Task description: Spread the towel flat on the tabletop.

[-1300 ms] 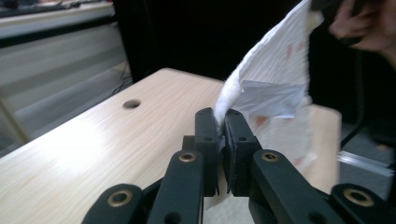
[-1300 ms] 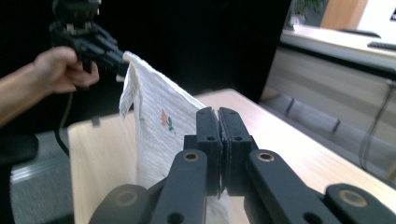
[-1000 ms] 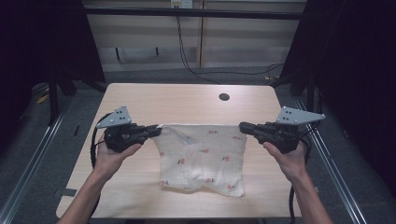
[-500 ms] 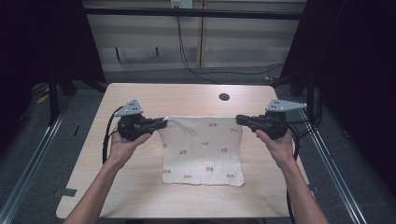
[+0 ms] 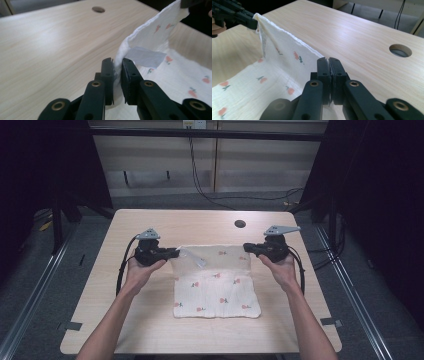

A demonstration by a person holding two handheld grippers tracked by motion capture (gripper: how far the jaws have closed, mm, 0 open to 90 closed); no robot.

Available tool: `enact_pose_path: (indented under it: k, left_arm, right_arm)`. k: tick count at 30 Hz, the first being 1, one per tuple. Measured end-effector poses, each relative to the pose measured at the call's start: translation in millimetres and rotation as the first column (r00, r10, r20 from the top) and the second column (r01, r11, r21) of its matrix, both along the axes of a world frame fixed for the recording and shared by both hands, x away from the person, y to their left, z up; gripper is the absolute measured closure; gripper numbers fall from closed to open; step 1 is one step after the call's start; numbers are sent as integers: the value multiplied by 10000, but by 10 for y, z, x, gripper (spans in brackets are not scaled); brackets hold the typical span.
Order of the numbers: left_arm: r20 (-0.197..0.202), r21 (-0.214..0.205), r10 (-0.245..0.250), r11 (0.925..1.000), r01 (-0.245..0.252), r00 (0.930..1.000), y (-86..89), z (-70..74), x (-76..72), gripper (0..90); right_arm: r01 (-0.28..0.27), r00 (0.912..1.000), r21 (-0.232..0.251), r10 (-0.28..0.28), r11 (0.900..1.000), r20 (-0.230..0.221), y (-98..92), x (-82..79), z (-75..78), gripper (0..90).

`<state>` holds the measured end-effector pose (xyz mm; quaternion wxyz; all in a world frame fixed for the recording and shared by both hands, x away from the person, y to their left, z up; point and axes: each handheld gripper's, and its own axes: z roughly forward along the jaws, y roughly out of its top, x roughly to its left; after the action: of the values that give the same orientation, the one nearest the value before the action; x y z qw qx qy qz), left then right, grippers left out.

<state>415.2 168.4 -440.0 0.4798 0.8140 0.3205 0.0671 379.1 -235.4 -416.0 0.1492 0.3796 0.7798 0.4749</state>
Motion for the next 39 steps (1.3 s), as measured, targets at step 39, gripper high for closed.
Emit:
enact_pose_path:
  k: [39]
  left_arm:
    - [-935,1176,-1455,9807,1560,9849,172,-342,-700,626]
  right_arm:
    - [-829,9889,-1108,681,9904,-1319,-59,-696,-563,613]
